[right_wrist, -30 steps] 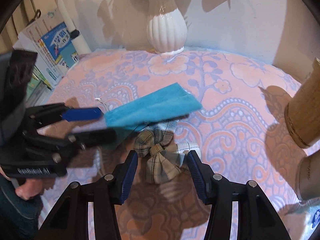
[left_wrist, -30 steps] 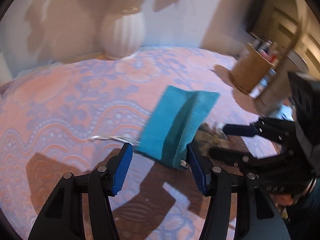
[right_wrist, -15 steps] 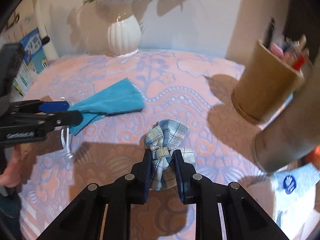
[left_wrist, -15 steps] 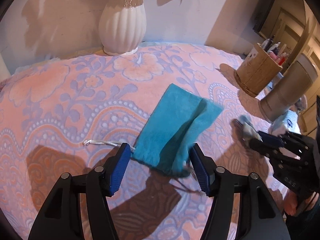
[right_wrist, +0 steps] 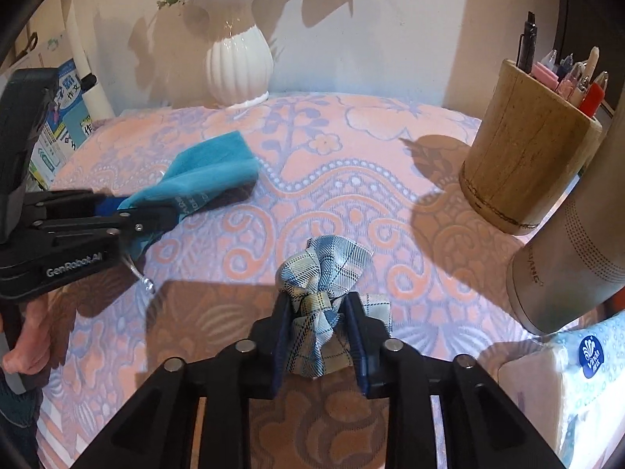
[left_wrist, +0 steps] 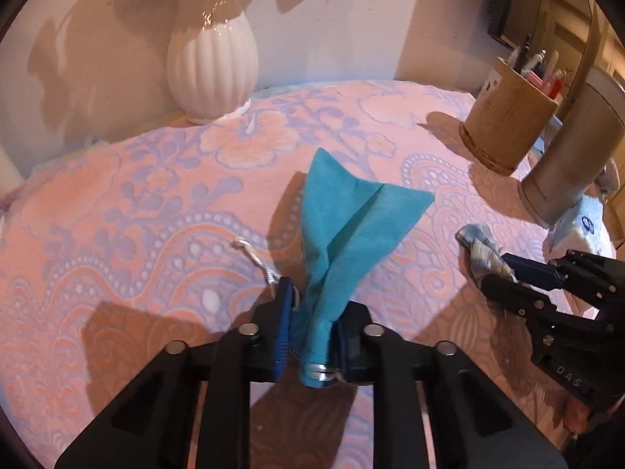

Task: Organize soft objects
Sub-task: 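Carry the teal towel and checkered scrunchie to the glass bowl and release both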

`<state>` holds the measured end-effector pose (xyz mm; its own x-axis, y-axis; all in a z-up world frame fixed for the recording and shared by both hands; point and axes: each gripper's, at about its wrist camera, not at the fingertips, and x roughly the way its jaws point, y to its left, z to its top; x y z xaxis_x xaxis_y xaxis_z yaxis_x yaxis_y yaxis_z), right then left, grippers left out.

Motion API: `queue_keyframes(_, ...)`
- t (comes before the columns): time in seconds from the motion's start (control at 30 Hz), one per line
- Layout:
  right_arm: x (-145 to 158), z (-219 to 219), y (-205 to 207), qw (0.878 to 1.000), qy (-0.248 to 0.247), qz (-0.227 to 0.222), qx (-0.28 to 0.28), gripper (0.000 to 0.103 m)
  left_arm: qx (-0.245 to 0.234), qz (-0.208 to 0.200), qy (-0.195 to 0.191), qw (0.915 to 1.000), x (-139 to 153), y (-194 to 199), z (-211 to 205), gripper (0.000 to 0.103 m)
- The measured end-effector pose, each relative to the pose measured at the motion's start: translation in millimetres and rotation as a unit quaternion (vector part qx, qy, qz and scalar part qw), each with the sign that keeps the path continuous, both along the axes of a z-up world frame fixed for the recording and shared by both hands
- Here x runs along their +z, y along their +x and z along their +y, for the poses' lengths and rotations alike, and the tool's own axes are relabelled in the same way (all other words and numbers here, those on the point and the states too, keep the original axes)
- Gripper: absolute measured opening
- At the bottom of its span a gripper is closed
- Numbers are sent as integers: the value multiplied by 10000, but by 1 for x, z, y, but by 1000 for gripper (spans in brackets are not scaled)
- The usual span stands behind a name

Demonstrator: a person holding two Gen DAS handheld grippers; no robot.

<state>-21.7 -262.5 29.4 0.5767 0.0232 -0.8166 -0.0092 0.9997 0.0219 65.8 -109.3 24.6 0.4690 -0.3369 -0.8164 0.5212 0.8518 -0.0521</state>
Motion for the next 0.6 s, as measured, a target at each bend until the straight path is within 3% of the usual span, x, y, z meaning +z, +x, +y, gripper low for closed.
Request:
queue_keyframes(0.13, 19, -2, -14, 9993, 249, -275, 21, 21, -107, 21, -450, 9989, 16, -20, 3, 13)
queue_keyframes(0.37, 75, -18, -53, 9937, 743, -834, -24, 21, -340, -484, -903, 9942, 72, -72, -3, 12)
queue_keyframes(0.6, 127, -44, -104, 9868, 754, -1388, -363, 21, -755, -824, -1322, 9849, 120, -122, -33, 12)
